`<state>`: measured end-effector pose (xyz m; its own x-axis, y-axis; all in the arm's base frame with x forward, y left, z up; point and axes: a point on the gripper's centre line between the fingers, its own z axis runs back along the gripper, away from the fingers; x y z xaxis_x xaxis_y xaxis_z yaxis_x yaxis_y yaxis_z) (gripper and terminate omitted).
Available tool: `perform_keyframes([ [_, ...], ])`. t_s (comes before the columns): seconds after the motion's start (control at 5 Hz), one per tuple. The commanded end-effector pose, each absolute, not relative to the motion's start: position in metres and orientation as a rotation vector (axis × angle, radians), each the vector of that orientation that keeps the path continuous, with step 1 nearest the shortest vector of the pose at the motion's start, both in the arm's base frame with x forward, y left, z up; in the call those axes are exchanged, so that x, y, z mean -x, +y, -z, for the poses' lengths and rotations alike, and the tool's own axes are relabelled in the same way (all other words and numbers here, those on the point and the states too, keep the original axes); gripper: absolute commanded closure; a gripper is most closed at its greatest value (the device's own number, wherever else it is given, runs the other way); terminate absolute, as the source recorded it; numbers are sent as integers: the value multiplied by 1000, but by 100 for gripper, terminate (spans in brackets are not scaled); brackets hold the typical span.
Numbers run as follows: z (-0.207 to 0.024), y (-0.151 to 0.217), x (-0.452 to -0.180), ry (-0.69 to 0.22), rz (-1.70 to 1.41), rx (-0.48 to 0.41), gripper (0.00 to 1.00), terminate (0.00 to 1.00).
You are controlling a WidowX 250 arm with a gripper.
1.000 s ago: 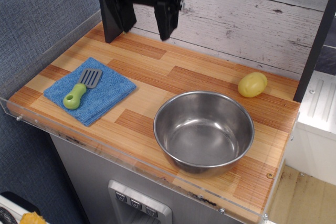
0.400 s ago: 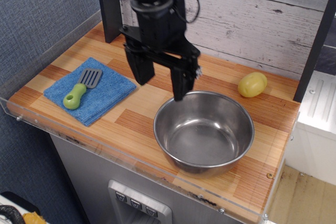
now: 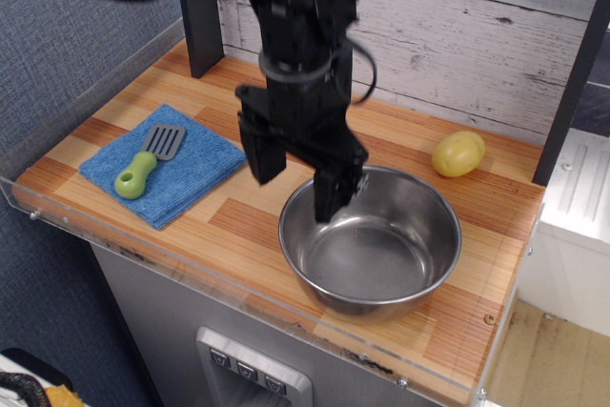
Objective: Place the vessel just behind the blue cloth
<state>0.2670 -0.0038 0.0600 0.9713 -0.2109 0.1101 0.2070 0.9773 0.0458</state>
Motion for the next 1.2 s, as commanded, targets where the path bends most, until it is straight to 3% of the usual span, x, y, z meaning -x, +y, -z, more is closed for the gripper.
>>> perform_keyframes([
  [0.0, -35, -6, -274, -59, 265, -50, 0, 0],
  [0.2, -31, -12, -277, -56, 282, -68, 100, 0],
  [0.8, -37, -14, -275, -70, 288, -44, 100, 0],
  [1.0, -73, -19, -274, -172, 269, 12, 100, 0],
])
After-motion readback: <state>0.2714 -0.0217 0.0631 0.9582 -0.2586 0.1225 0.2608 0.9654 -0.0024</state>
